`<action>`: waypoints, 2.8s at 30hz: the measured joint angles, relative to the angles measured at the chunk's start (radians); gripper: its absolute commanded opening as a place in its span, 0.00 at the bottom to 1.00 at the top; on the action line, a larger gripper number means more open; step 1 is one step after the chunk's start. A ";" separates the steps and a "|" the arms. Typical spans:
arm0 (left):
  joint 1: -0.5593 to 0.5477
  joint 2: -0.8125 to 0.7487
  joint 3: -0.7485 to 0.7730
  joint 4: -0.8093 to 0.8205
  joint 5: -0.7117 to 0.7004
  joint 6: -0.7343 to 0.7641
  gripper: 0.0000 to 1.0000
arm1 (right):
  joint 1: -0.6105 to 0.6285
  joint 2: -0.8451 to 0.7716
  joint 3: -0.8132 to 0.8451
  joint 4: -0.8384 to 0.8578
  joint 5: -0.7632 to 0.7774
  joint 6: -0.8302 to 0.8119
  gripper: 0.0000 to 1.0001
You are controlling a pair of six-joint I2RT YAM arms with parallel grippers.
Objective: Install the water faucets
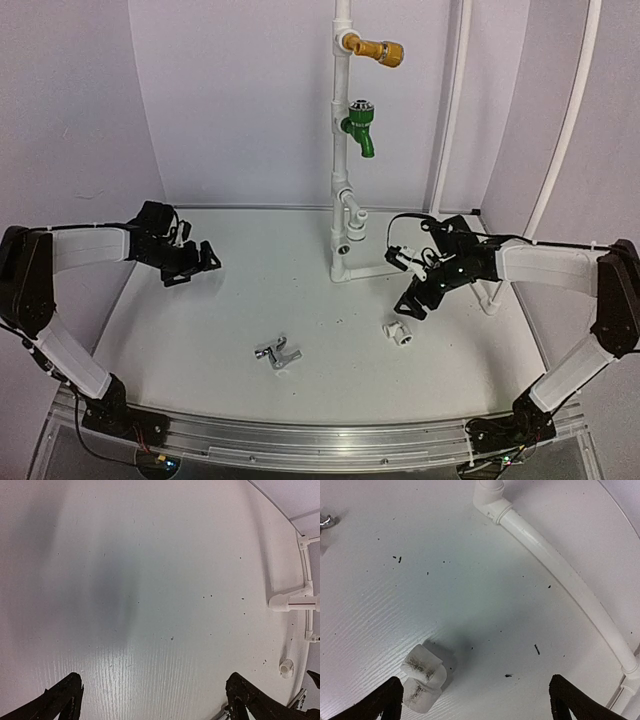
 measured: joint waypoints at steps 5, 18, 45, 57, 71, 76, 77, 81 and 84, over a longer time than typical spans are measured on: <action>0.000 -0.047 0.000 0.000 0.000 -0.009 1.00 | 0.027 0.038 0.006 -0.058 0.037 -0.015 0.95; 0.000 -0.091 0.000 -0.001 -0.006 -0.040 1.00 | 0.124 0.199 0.089 -0.209 0.110 -0.050 0.76; 0.000 -0.229 -0.021 0.001 0.076 -0.043 1.00 | 0.180 0.276 0.126 -0.267 0.120 -0.080 0.23; -0.001 -0.506 -0.114 -0.017 0.282 -0.060 0.99 | 0.302 0.155 0.136 -0.176 0.001 -0.018 0.17; -0.012 -0.719 -0.186 -0.112 0.474 -0.103 0.88 | 0.549 0.260 0.381 -0.084 -0.069 0.106 0.18; -0.016 -0.721 -0.189 -0.153 0.498 -0.122 0.86 | 0.567 0.346 0.626 -0.047 -0.035 0.170 0.18; -0.017 -0.722 -0.189 -0.157 0.504 -0.127 0.85 | 0.572 0.356 0.657 -0.041 -0.023 0.182 0.18; -0.025 -0.725 -0.189 -0.163 0.531 -0.140 0.82 | 0.592 0.382 0.735 -0.021 0.022 0.224 0.19; -0.033 -0.720 -0.189 -0.176 0.550 -0.142 0.79 | 0.602 0.398 0.759 -0.014 0.048 0.233 0.19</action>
